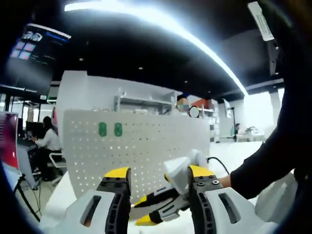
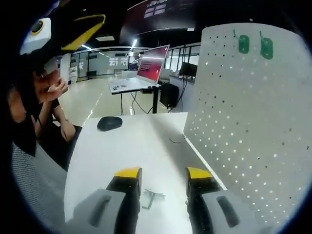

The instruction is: Insert the hook assembly into the mounting plate slot until the hook locks in place.

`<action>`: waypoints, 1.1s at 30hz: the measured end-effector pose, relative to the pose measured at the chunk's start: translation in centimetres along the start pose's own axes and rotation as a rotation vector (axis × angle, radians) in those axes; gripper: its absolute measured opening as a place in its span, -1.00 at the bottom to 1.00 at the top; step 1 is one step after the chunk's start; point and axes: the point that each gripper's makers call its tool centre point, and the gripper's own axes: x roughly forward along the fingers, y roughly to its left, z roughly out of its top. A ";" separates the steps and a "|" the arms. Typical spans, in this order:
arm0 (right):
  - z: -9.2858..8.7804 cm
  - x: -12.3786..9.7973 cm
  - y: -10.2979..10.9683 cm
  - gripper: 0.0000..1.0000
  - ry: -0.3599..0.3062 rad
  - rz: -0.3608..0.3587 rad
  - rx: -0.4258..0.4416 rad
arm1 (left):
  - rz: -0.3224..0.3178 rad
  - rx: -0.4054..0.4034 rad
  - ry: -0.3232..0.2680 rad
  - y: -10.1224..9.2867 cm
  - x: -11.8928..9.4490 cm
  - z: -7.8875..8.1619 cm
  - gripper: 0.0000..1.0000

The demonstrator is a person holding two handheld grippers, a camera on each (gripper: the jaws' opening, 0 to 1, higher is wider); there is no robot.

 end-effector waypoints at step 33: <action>-6.1 2.7 3.9 -0.96 0.300 0.149 -0.629 | -0.045 -0.036 0.069 -0.6 0.3 -1.5 -0.04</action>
